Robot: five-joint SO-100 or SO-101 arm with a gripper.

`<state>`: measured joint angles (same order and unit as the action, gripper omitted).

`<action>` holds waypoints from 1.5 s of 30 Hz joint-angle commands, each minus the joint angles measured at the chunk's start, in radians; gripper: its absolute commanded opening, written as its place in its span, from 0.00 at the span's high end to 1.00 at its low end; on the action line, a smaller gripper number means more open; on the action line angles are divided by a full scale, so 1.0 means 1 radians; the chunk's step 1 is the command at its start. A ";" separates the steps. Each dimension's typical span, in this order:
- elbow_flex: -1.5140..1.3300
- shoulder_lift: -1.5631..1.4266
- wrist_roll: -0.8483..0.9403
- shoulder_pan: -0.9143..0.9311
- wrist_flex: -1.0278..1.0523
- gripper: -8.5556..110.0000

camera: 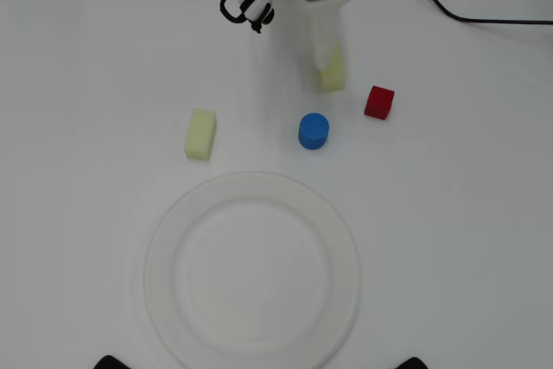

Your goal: Grasp a blue block and put it in the dish.

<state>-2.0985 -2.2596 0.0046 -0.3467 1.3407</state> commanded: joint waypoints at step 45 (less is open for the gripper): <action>0.206 0.704 0.077 0.038 -0.327 0.73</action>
<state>-1.9205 -1.5524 0.0706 -0.3068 1.0232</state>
